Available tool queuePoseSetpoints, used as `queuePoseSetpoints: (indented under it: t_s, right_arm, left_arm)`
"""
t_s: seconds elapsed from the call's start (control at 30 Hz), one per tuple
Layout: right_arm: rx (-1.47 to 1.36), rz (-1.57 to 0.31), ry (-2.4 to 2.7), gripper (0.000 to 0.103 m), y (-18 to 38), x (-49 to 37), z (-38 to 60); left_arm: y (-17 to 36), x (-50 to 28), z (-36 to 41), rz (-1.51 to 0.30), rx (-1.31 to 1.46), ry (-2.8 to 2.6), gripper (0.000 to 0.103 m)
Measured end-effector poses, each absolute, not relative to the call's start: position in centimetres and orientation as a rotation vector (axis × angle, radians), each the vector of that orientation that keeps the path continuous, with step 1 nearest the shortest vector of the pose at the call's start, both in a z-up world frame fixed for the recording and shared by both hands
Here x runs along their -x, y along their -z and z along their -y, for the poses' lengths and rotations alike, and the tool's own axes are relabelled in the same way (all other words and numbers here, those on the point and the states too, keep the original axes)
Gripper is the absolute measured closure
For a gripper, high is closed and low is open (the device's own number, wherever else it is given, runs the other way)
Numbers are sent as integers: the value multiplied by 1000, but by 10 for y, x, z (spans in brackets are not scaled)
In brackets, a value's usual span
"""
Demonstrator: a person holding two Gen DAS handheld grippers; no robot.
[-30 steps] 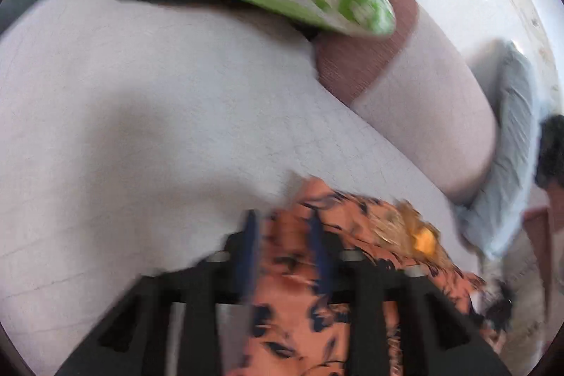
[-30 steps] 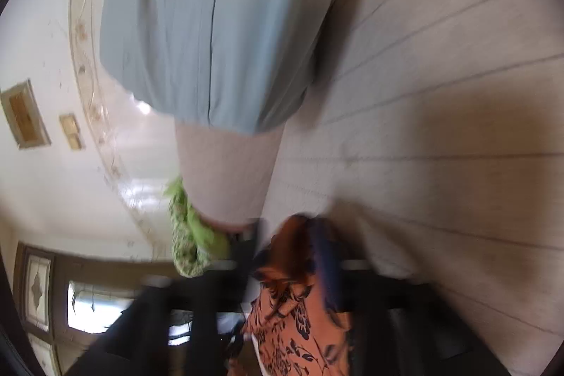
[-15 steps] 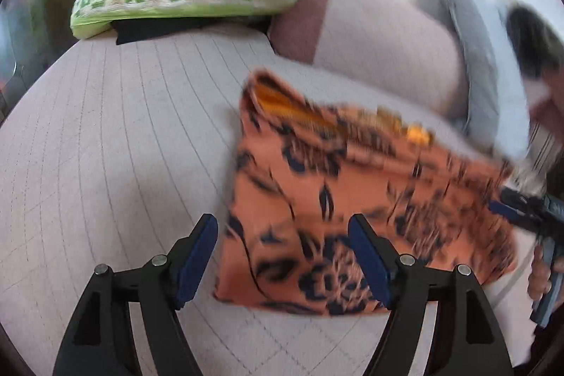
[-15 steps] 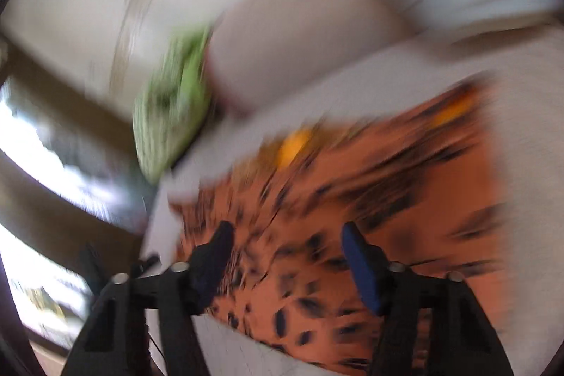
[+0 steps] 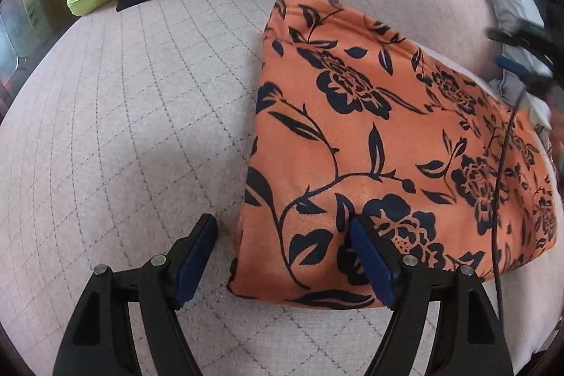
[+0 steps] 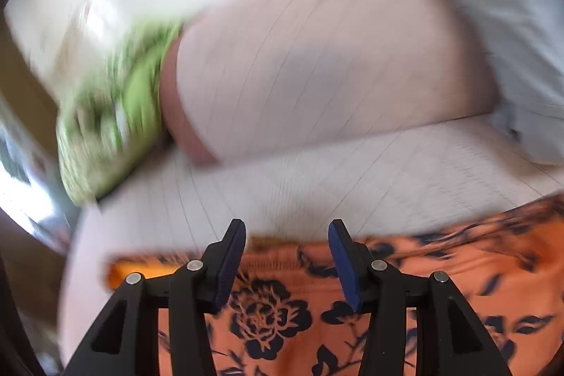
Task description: Fold small clothes
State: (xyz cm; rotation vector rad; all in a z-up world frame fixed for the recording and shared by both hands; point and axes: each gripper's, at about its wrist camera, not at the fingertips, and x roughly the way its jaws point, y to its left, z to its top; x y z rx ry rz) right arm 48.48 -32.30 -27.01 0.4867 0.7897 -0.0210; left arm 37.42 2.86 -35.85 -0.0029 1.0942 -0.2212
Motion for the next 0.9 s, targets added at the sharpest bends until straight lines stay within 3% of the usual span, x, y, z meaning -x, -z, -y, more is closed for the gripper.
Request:
queuePoseSetpoints:
  t_s: [0.23, 0.43, 0.53, 0.6, 0.63, 0.9]
  right_arm:
    - [-339, -846, -21, 48, 271, -363, 358]
    - [-373, -921, -3, 49, 304, -262, 384]
    - [-384, -979, -10, 48, 327, -252, 384]
    - [-386, -987, -29, 48, 331, -253, 386]
    - [-392, -994, -35, 47, 331, -255, 387]
    - [-668, -955, -89, 45, 326, -261, 419]
  left_arm:
    - [310, -407, -12, -963, -10, 210, 25]
    - [318, -486, 27, -1014, -28, 124, 25]
    - [348, -531, 43, -1146, -80, 28, 24]
    - [369, -547, 37, -1215, 3, 6, 18]
    - [369, -548, 31, -1208, 48, -16, 13]
    - [337, -486, -39, -1146, 215, 13, 14]
